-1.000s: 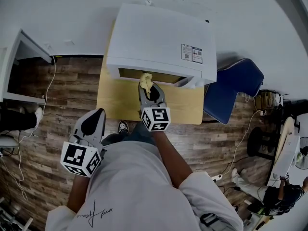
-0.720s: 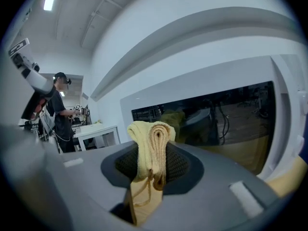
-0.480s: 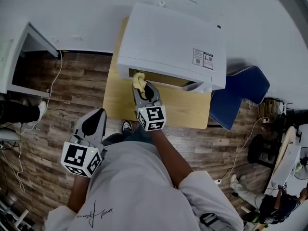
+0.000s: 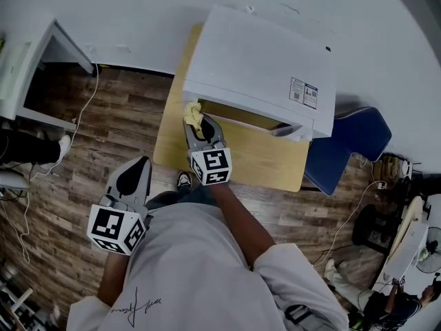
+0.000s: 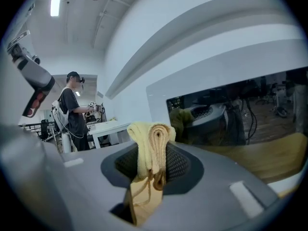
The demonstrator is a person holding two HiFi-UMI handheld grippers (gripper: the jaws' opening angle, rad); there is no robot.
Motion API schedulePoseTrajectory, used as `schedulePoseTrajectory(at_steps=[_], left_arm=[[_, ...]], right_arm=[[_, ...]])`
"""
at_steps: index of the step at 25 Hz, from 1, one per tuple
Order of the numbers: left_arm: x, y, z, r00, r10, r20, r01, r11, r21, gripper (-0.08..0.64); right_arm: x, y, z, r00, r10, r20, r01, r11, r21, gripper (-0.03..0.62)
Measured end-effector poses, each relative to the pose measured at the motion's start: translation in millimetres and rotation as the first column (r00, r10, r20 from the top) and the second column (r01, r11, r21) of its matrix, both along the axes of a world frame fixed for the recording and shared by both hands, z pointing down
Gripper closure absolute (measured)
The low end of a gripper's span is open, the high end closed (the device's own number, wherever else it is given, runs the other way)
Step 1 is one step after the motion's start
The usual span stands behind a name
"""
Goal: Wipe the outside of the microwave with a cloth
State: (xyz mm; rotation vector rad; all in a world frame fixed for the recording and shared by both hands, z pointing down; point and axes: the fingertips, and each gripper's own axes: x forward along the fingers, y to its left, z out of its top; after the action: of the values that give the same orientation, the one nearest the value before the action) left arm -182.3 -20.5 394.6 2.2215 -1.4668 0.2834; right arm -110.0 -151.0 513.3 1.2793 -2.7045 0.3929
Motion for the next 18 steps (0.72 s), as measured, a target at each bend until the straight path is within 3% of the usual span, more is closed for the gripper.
schedulePoseTrajectory(at_steps=[6,9,12,18], left_arm=[[6,1,-2,1.000,0.008,-0.006,-0.008,1.000,0.005,0.568],[7,1,-1,1.000,0.008,-0.027,-0.008,1.000,0.001,0.568],[12,-3,-2,0.999,0.020,-0.048,-0.019,1.000,0.007,0.568],[43,-11,2,0.991,0.118,-0.064,-0.118,0.993,0.005,0.568]], right_arm=[[-33,5,0,0.995,-0.095,-0.009,0.095,0.996,-0.001,0.472],[-31,13,-12,0.994,-0.109,0.026,0.109,0.994,-0.006,0.472],[-14,18,-23,0.994,-0.088,0.058,0.088,0.996,-0.009,0.472],[54,22,-32,0.999,0.019,0.028,-0.019,1.000,0.004,0.472]])
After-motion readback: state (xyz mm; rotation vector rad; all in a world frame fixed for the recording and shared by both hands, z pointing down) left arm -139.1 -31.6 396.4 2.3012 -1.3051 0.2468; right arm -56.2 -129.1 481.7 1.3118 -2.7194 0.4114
